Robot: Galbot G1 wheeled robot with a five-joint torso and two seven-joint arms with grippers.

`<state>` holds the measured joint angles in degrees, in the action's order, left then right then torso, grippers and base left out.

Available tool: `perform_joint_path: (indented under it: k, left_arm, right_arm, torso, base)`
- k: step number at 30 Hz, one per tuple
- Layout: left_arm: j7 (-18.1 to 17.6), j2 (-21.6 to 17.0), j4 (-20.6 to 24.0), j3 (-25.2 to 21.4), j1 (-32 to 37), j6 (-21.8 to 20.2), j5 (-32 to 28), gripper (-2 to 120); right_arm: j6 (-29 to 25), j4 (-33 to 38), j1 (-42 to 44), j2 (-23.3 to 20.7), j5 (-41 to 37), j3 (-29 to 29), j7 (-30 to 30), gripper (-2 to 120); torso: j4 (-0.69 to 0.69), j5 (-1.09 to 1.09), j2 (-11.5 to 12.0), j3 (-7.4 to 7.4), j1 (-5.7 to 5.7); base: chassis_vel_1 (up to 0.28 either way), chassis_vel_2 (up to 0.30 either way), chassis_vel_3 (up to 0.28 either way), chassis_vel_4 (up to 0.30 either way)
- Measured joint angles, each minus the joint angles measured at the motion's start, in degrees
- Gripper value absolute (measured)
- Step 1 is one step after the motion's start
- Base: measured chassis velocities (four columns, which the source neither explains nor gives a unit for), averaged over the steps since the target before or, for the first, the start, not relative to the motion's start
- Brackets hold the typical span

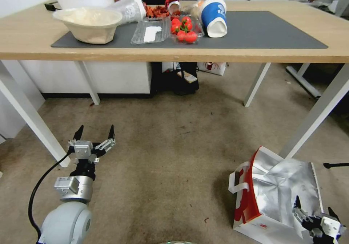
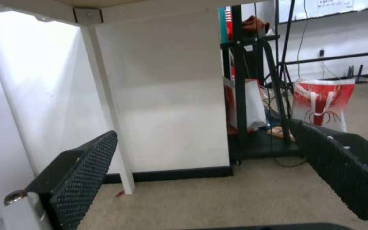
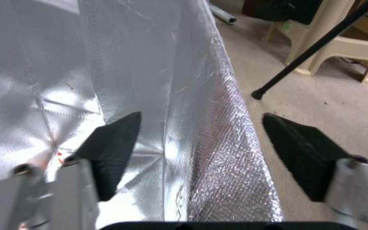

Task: Pick up the food delivery bag from the floor and place it on the table.

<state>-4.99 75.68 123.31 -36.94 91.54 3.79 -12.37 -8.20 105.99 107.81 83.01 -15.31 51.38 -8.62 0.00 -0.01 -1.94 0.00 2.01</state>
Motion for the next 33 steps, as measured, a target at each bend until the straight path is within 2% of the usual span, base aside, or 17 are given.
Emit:
perform_joint_path:
  k: [3,5,7,9,11,13,15,16,19,33]
  left_arm:
    - [-0.2,-0.2,0.4,-0.2,0.0,0.0,-0.1,100]
    - [-0.2,-0.1,0.4,-0.2,0.0,0.0,-0.1,100]
    - [-0.3,0.0,0.4,-0.2,0.1,0.0,-0.1,100]
    - [-0.3,0.1,0.4,-0.2,0.1,0.0,-0.1,100]
    - [-0.3,0.1,0.4,-0.2,0.1,0.0,-0.1,100]
    - [-0.3,0.1,0.4,-0.2,0.1,0.0,-0.1,100]
    - [-0.3,0.0,0.4,-0.2,0.0,0.1,-0.1,100]
    - [-0.3,0.0,0.4,-0.2,0.0,0.1,-0.1,100]
    - [-0.3,0.1,0.3,-0.2,0.0,0.1,-0.2,100]
    - [-0.4,0.1,0.0,-0.2,-0.3,0.2,-0.3,100]
  right_arm:
    - [0.3,0.0,-0.1,-0.1,-0.2,-0.1,0.0,57]
    - [0.3,0.0,-0.1,-0.1,-0.2,-0.1,0.0,55]
    - [0.3,0.3,-0.1,-0.1,-0.4,-0.2,0.0,42]
    - [0.3,0.5,-0.1,-0.1,-0.5,-0.2,0.0,38]
    - [0.3,0.8,-0.1,-0.2,-0.6,-0.2,0.0,27]
    - [0.3,0.8,-0.2,-0.3,-0.6,-0.2,0.0,25]
    - [0.3,1.0,-0.3,-0.4,-0.7,-0.1,0.0,14]
    - [0.3,1.0,-0.3,-0.4,-0.7,-0.1,0.0,14]
    - [0.4,1.2,-0.3,-0.4,-0.7,0.0,0.0,0]
    - [-0.1,2.3,-0.3,-0.2,-0.8,-0.4,-0.2,0]
  torso:
    - [0.0,0.0,0.0,0.0,0.0]
    - [0.0,0.01,0.0,0.0,0.0]
    - [0.0,0.0,0.0,0.0,0.0]
    - [0.0,0.01,0.0,0.0,0.0]
    - [0.0,0.01,0.0,0.0,0.01]
    - [0.0,0.01,0.0,0.0,0.0]
    - [0.0,0.01,0.0,0.0,0.0]
    - [0.0,0.01,0.0,0.0,0.0]
    - [0.0,0.01,0.0,0.0,0.01]
    - [0.0,0.01,0.0,0.0,0.0]
  base:
    - [0.0,0.0,0.0,0.0]
    - [0.0,0.0,0.0,0.0]
    - [0.0,0.0,0.0,0.0]
    - [0.0,0.0,0.0,0.0]
    - [0.0,0.0,0.0,0.0]
    - [0.0,0.0,0.0,0.0]
    - [0.0,0.0,0.0,0.0]
    - [0.0,0.0,0.0,0.0]
    - [0.0,0.0,0.0,0.0]
    - [0.0,0.0,0.0,0.0]
